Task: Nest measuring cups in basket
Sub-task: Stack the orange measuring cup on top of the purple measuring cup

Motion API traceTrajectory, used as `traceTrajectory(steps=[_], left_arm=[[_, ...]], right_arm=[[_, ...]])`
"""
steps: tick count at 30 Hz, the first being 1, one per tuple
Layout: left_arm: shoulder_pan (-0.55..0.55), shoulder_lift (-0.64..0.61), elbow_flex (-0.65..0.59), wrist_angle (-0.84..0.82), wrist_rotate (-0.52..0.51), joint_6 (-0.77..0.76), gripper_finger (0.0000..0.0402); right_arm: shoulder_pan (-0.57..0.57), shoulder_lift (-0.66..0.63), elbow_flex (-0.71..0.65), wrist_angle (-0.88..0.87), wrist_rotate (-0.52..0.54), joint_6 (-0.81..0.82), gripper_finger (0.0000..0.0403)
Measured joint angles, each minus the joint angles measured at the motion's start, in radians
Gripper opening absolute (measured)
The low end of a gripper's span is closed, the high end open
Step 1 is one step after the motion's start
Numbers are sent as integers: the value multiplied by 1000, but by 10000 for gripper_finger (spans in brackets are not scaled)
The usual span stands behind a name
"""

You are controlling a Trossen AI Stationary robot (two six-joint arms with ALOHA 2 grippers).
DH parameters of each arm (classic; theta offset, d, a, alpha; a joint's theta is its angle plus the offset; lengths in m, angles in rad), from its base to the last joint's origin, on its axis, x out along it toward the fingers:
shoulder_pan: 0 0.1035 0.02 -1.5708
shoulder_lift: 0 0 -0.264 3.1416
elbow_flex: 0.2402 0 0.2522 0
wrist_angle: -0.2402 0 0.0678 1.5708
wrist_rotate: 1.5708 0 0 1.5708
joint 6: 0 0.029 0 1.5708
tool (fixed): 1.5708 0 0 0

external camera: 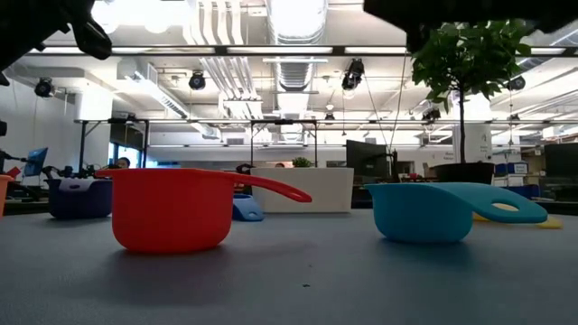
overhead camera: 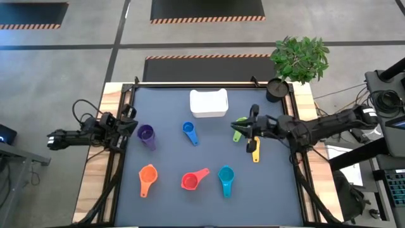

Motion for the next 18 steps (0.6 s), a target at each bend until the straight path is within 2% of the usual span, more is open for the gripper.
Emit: traceTrajectory(steps=[3, 12, 18], left_arm=[[0, -2, 0, 6, 0, -1, 0], [0, -1, 0, 9, -1, -1, 0], [0, -1, 0, 11, 0, -1, 0]], right_arm=[[0, 80, 78, -72, -1, 0, 12], [2, 284, 338, -304, -32, 47, 9], [18, 419, 503, -363, -51, 79, 9]])
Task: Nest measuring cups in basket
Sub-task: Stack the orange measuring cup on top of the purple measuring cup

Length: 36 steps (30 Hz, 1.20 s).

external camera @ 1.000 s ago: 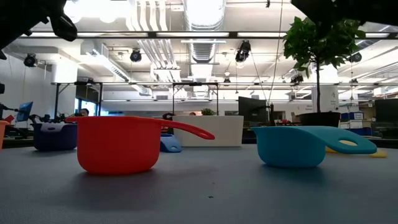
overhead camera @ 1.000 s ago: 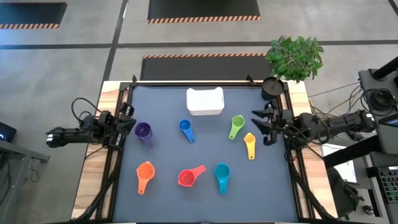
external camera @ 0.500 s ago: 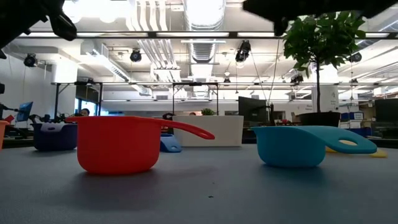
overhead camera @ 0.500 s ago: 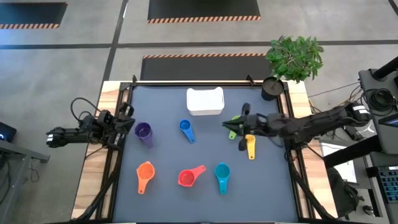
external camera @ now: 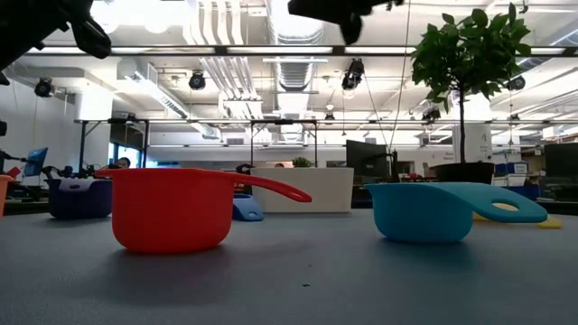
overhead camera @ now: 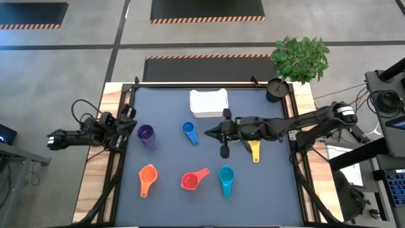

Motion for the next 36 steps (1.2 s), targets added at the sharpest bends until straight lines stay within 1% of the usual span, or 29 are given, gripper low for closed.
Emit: traceTrajectory(steps=[8, 13, 18, 30, 36], left_arm=[[0, -1, 0, 9, 0, -26, 0], [0, -1, 0, 10, 2, -26, 0], [0, 0, 0, 11, 2, -28, 0], [0, -1, 0, 13, 5, -52, 0], [0, -2, 0, 16, 5, -55, 0]], right_arm=[[24, 202, 218, -71, -1, -8, 9], [33, 321, 331, -117, 0, -1, 9], [44, 409, 423, -111, 0, 13, 9], [67, 580, 590, -115, 0, 80, 9], [75, 688, 737, -137, 0, 76, 9]])
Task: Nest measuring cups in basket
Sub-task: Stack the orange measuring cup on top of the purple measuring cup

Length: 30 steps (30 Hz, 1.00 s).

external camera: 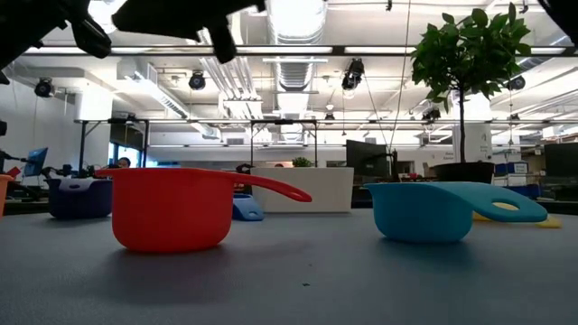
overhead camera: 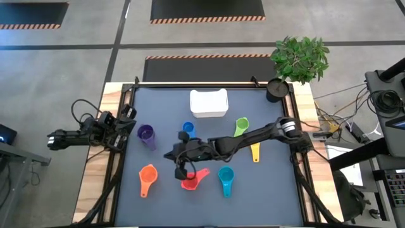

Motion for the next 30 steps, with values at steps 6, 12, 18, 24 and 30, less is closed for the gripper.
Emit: traceTrajectory(steps=[6, 12, 18, 24, 30], left_arm=[[0, 0, 0, 0, 1, 0, 0], [0, -1, 0, 2, 1, 0, 0], [0, -2, 0, 2, 1, 0, 0], [0, -2, 0, 1, 0, 0, 0], [0, -2, 0, 0, 0, 0, 0]], right_arm=[[-1, 126, 180, -113, 1, -10, 9], [-1, 253, 335, -145, 0, -22, 9], [-1, 336, 423, -157, 0, -4, 9], [-1, 376, 441, -156, 0, 35, 9], [-1, 399, 440, -149, 0, 122, 9]])
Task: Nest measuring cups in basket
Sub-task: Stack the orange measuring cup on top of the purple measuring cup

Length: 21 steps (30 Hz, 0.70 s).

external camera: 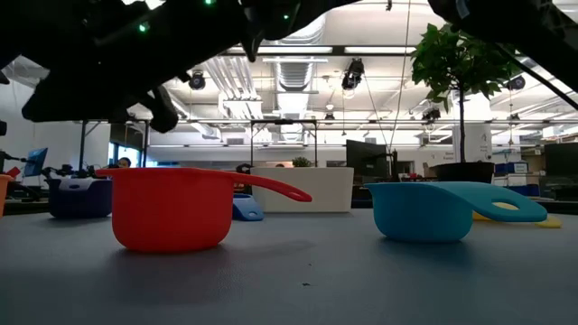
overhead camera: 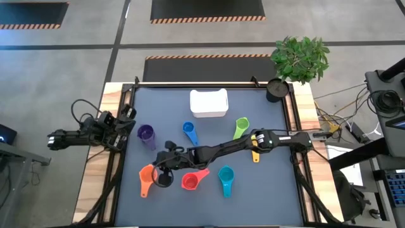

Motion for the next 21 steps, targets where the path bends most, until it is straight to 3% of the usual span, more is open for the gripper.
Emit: traceTrajectory(steps=[7, 11, 15, 21], left_arm=[[0, -1, 0, -1, 0, 0, 0], [0, -1, 0, -1, 0, 0, 0], [0, -1, 0, -1, 0, 0, 0], [0, -1, 0, -1, 0, 0, 0]], right_arm=[[1, 12, -5, -1, 1, 14, 12], [2, 12, -5, 0, 0, 13, 37], [3, 12, -5, -3, 1, 20, 94], [2, 16, -6, 2, 9, 57, 210]])
